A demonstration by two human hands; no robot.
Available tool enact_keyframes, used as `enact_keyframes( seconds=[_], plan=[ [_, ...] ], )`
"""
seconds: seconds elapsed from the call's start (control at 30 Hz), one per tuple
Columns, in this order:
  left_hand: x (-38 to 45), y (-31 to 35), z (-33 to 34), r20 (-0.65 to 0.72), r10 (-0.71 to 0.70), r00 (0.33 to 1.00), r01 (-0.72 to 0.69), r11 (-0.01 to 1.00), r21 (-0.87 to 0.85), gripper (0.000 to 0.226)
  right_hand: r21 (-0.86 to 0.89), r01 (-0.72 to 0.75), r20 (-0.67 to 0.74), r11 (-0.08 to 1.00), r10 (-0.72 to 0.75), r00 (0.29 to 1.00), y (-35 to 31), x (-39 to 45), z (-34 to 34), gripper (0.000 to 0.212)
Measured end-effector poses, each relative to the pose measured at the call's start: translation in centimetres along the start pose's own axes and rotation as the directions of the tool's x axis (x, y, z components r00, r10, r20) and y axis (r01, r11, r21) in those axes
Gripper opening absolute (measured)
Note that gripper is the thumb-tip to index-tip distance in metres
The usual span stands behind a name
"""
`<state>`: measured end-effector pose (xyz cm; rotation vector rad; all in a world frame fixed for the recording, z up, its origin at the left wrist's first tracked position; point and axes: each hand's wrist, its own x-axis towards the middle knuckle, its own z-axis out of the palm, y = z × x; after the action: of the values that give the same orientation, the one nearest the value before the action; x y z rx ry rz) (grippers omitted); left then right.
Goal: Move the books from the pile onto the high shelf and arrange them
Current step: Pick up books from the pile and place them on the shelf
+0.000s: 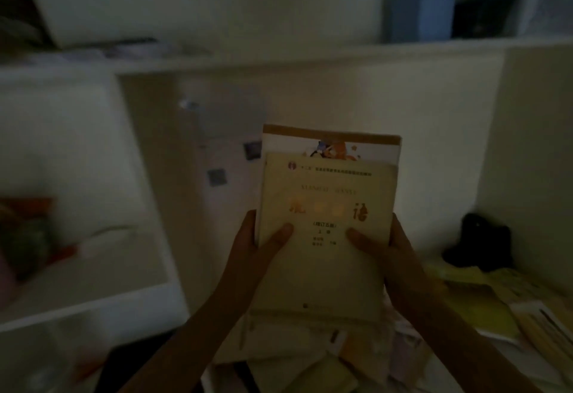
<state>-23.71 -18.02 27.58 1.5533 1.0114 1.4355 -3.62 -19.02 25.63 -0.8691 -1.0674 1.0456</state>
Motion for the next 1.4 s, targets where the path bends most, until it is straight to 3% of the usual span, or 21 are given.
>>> enact_keyframes(
  seconds=[0.2, 0.33, 0.53, 0.73, 0.8, 0.87, 0.93, 0.97, 1.07, 1.17, 1.27, 1.33, 1.4],
  plan=[
    [-1.4, 11.2, -8.0, -0.130, 0.202, 0.971, -0.193, 0.978, 0.084, 0.038, 0.065, 0.141, 0.179, 0.988, -0.150, 0.972, -9.0, -0.9, 9.6, 0.052],
    [-0.7, 18.2, -10.7, -0.236, 0.314, 0.920, -0.305, 0.949, 0.074, 0.028, 0.077, 0.249, 0.264, 0.966, -0.260, 0.929, -15.6, 0.9, 14.2, 0.046],
    [4.7, 26.3, -10.4, -0.376, 0.433, 0.819, -0.438, 0.896, 0.078, 0.020, 0.044, 0.381, 0.363, 0.924, -0.370, 0.855, -25.2, 8.0, 18.4, 0.043],
    [13.5, 28.7, -6.5, -0.450, 0.487, 0.748, -0.500, 0.860, 0.101, 0.028, -0.111, 0.442, 0.419, 0.890, -0.361, 0.833, -30.1, 16.1, 17.9, 0.049],
    [16.7, 28.3, -4.7, -0.503, 0.505, 0.701, -0.502, 0.851, 0.154, 0.031, -0.305, 0.498, 0.258, 0.812, -0.433, 0.864, -30.3, 18.6, 17.5, 0.066],
    [19.4, 27.3, -2.7, -0.572, 0.515, 0.638, -0.464, 0.850, 0.249, 0.039, -0.568, 0.549, 0.150, 0.613, -0.579, 0.801, -29.5, 20.0, 17.2, 0.072],
    [21.2, 25.6, -1.0, -0.621, 0.503, 0.601, -0.410, 0.861, 0.301, 0.044, -0.566, 0.636, 0.253, 0.525, -0.623, 0.740, -28.1, 20.6, 16.9, 0.057],
    [21.9, 24.7, -0.5, -0.631, 0.492, 0.600, -0.393, 0.868, 0.303, 0.044, -0.505, 0.657, 0.330, 0.559, -0.578, 0.746, -27.4, 20.9, 16.8, 0.050],
    [23.9, 23.2, 0.2, -0.615, 0.454, 0.645, -0.320, 0.891, 0.322, 0.043, -0.350, 0.540, 0.474, 0.765, -0.353, 0.807, -26.3, 21.3, 16.3, 0.044],
    [24.6, 22.9, -0.6, -0.485, 0.462, 0.742, -0.338, 0.883, 0.324, 0.040, -0.319, 0.467, 0.468, 0.825, -0.291, 0.835, -26.6, 21.8, 16.2, 0.050],
    [23.6, 22.5, -2.1, -0.207, 0.360, 0.910, -0.361, 0.932, 0.033, 0.041, -0.330, 0.467, 0.462, 0.821, -0.291, 0.838, -27.1, 21.4, 16.0, 0.053],
    [22.6, 23.1, -2.9, -0.032, 0.281, 0.959, -0.283, 0.948, -0.144, 0.028, -0.359, 0.475, 0.462, 0.804, -0.289, 0.839, -27.3, 21.0, 16.1, 0.067],
    [22.1, 23.9, -3.1, 0.066, 0.215, 0.974, -0.189, 0.942, -0.277, 0.032, -0.400, 0.458, 0.432, 0.794, -0.277, 0.858, -27.2, 20.9, 16.7, 0.092]
  ],
)
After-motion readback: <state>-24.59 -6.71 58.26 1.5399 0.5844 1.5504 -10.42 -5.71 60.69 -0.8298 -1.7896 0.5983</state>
